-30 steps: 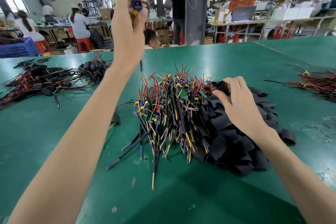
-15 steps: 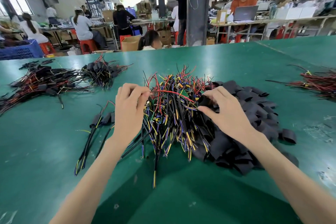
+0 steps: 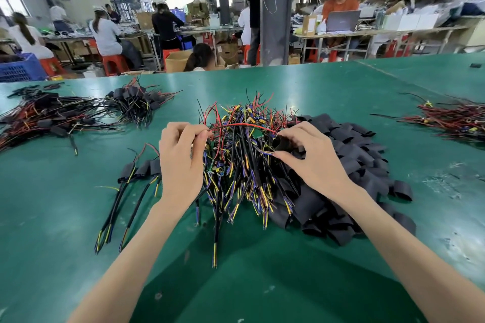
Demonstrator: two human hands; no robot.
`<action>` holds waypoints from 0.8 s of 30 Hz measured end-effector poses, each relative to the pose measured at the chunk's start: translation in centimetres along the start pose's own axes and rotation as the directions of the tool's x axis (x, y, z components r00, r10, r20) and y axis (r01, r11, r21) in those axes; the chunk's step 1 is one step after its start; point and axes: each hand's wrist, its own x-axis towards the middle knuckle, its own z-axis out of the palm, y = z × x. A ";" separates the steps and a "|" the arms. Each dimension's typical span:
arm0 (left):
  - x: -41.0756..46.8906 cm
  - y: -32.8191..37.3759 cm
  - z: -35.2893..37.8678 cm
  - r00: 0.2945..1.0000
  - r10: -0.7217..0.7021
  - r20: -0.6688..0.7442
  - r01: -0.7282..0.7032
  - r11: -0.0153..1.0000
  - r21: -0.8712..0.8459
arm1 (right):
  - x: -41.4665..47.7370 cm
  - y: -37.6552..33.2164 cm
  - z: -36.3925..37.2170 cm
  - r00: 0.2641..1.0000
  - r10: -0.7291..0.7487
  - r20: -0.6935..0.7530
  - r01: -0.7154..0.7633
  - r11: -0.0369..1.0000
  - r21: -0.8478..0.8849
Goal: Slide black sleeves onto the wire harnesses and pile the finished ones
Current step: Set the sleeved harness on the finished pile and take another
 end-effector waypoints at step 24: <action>-1.0 -0.2 1.1 0.999 0.053 -0.003 -0.052 0.993 0.108 | 0.2 -1.2 -0.7 0.995 0.069 -0.078 -0.056 0.986 0.159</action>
